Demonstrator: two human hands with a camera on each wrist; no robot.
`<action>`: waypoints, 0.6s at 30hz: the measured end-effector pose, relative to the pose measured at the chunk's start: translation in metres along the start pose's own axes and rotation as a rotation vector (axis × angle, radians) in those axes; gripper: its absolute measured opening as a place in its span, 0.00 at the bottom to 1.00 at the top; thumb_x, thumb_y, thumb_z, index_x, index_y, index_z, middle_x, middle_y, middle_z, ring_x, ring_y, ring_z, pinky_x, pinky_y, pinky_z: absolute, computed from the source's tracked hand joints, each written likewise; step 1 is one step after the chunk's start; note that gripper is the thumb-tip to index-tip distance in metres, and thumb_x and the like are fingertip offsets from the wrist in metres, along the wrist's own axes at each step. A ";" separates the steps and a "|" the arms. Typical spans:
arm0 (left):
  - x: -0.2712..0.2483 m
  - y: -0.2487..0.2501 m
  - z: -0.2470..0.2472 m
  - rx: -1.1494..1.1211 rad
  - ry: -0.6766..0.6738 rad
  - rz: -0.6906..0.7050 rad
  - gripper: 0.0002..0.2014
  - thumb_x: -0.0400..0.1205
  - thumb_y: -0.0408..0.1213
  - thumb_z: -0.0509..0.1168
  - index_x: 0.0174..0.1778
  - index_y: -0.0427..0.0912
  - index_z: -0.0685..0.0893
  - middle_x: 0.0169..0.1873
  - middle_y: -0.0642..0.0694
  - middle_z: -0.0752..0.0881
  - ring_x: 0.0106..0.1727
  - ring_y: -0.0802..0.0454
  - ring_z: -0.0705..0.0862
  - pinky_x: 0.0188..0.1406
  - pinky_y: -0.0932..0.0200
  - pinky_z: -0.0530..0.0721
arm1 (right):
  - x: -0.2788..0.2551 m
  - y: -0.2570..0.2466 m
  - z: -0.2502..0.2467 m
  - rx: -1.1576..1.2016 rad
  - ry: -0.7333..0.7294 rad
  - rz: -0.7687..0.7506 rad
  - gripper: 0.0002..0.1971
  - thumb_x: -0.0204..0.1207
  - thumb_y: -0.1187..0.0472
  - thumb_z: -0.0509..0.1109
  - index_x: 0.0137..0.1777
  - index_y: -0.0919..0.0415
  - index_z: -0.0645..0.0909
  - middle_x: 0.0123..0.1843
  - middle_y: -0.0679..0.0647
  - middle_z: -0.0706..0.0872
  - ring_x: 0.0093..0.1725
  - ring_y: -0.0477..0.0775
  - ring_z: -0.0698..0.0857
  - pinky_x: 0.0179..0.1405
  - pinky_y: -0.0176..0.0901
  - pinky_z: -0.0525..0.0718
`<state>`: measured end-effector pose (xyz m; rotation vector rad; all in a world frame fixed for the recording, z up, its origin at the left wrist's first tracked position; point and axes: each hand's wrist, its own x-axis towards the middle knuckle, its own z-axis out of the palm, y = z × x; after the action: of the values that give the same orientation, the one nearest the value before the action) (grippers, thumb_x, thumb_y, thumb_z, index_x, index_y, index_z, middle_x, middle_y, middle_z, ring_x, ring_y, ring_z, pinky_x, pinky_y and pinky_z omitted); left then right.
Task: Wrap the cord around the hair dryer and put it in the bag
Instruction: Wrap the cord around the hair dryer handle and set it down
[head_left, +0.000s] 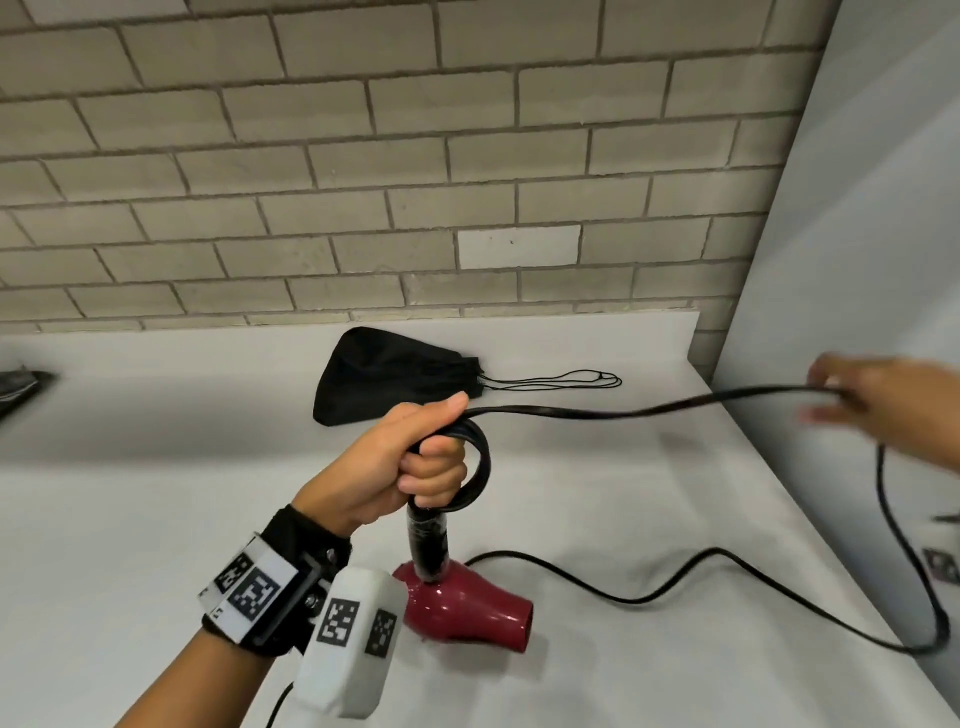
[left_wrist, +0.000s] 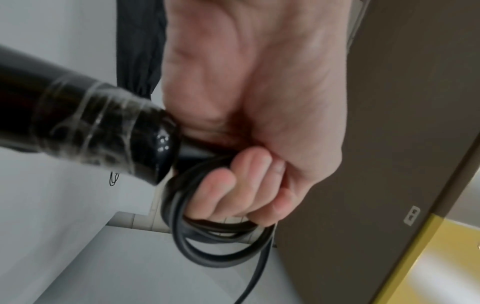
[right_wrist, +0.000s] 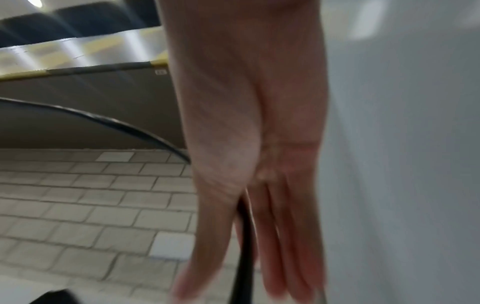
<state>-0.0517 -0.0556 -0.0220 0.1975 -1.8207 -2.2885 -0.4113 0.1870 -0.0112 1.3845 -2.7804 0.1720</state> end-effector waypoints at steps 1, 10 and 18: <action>0.000 0.000 -0.001 -0.017 0.022 -0.002 0.24 0.77 0.53 0.67 0.20 0.47 0.66 0.14 0.55 0.54 0.13 0.61 0.59 0.16 0.67 0.65 | -0.009 -0.012 0.015 0.030 -0.181 -0.030 0.22 0.65 0.44 0.78 0.55 0.41 0.73 0.45 0.46 0.84 0.47 0.55 0.84 0.51 0.46 0.81; 0.017 -0.001 0.015 -0.057 0.102 -0.012 0.24 0.81 0.49 0.58 0.18 0.48 0.66 0.11 0.58 0.59 0.13 0.59 0.57 0.16 0.64 0.61 | -0.083 -0.147 -0.007 0.503 -0.046 -0.406 0.41 0.56 0.18 0.58 0.71 0.21 0.52 0.66 0.15 0.65 0.68 0.18 0.64 0.65 0.16 0.63; 0.012 0.006 0.017 -0.095 0.082 0.015 0.25 0.81 0.50 0.62 0.18 0.48 0.68 0.11 0.59 0.61 0.13 0.60 0.59 0.15 0.66 0.66 | -0.069 -0.142 0.012 0.624 0.455 -0.569 0.10 0.78 0.50 0.62 0.50 0.54 0.81 0.42 0.27 0.79 0.37 0.26 0.77 0.40 0.14 0.70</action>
<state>-0.0666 -0.0439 -0.0117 0.2574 -1.6646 -2.3147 -0.2564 0.1555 -0.0159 1.8784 -1.9344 1.2194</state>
